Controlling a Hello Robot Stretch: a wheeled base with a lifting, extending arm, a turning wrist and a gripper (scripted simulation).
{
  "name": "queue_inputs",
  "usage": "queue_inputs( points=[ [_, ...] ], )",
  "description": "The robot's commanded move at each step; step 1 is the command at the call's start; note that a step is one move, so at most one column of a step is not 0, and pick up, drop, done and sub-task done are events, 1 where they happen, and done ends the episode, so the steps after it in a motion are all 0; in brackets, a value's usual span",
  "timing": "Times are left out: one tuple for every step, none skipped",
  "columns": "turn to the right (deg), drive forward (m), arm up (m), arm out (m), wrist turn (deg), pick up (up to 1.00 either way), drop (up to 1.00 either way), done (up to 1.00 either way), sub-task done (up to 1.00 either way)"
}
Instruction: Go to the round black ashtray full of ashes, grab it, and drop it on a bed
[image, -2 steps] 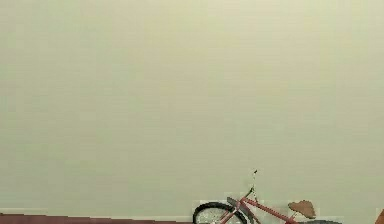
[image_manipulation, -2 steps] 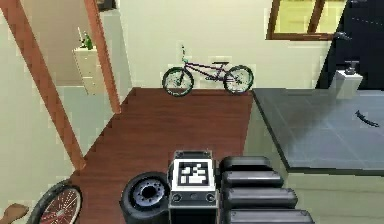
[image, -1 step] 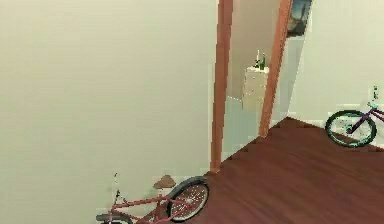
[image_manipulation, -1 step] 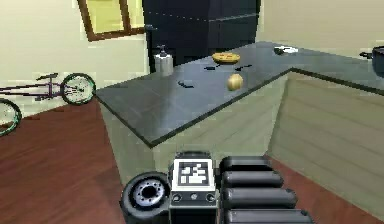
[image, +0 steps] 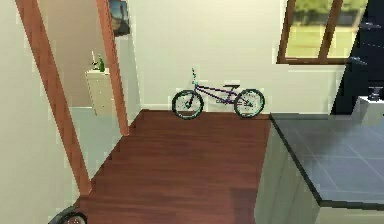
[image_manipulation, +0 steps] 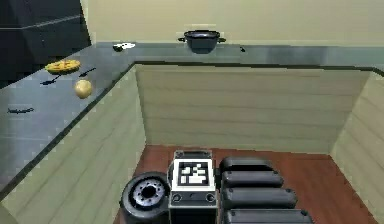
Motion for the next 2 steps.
queue_inputs(
  points=[
    [0.0, 0.30, 0.00, 0.00, 0.0, 0.00, 0.00, 0.00, 0.00],
    [-12.0, 0.00, 0.00, 0.00, 0.0, 0.00, 0.00, 0.00, 0.00]
  ],
)
